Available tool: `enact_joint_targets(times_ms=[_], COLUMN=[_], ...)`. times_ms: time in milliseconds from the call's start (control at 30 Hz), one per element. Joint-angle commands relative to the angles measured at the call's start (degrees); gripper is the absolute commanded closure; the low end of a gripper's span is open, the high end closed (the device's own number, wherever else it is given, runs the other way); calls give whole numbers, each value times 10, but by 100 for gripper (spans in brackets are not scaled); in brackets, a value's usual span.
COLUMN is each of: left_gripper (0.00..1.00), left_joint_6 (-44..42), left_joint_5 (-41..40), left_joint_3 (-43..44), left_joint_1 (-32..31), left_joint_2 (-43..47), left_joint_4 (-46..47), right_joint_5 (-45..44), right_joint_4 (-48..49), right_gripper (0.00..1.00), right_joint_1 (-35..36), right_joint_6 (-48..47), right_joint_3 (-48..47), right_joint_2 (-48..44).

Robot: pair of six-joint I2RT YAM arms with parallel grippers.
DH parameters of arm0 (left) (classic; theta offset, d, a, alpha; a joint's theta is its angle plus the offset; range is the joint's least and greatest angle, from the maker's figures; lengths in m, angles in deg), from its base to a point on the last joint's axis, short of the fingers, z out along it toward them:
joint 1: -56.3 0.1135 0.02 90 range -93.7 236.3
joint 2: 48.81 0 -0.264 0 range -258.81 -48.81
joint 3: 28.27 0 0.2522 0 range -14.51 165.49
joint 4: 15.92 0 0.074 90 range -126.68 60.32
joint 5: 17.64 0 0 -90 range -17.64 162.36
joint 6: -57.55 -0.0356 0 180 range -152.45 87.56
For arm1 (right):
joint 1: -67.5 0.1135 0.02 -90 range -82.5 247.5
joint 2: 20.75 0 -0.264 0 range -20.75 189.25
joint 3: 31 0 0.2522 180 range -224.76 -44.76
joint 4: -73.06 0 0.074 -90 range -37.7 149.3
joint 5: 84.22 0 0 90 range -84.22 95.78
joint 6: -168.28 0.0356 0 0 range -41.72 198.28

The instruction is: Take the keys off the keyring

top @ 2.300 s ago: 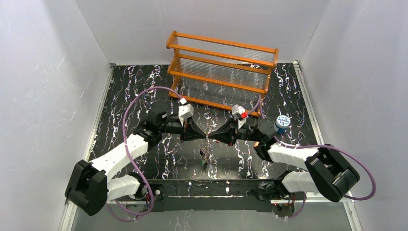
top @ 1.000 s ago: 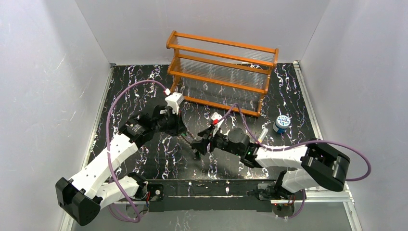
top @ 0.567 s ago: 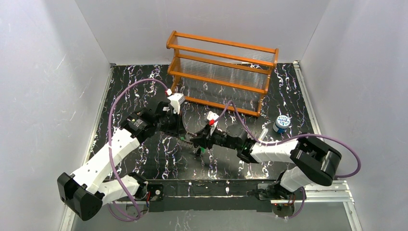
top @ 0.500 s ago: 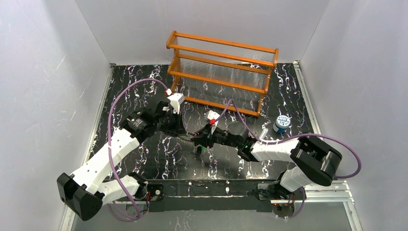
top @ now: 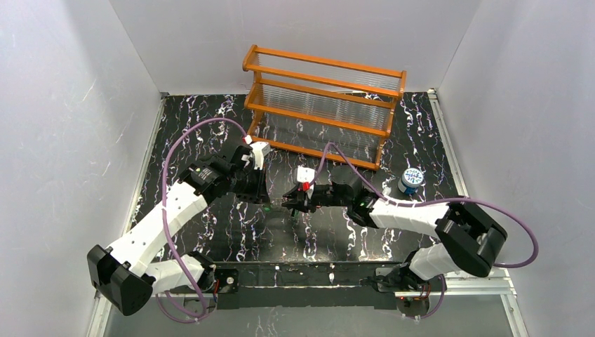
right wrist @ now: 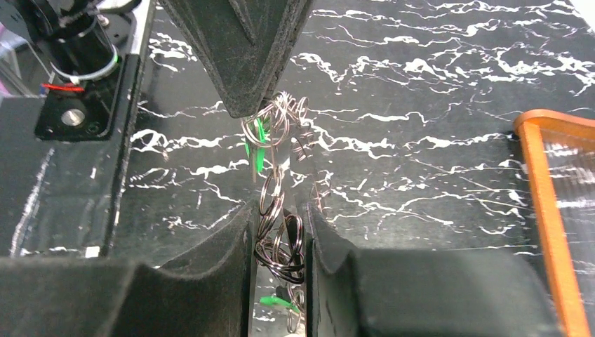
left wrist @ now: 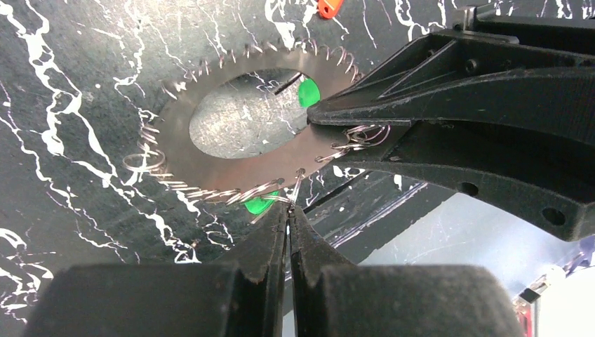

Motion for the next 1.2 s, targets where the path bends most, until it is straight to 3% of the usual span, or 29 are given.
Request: enact_joint_targets(times_ms=[0,167,400,633,833,1167], left_gripper=[100,100,100,100,100,100], left_joint_6=[19,87,197,298,319,335], left_joint_5=[44,59,-4,-10,-3,-1], left_joint_3=[5,-25,-55,-77,-79,-93], left_joint_1=[-2,-1,-2,-2,-5,-8], left_joint_2=[3,13,16,19,21,35], left_joint_4=[-33,50,90,102,109,119], right_joint_5=[-58,-102,-170,-203,-206,-223], right_joint_4=[-59,-27,17,114,208,304], right_gripper=[94,76,44,43,42,39], right_joint_1=[-10,-7,3,50,101,105], right_joint_6=[-84,-65,1,106,140,134], right_joint_3=[-27,-13,44,108,104,92], right_joint_2=[-23,-34,-113,-146,-55,29])
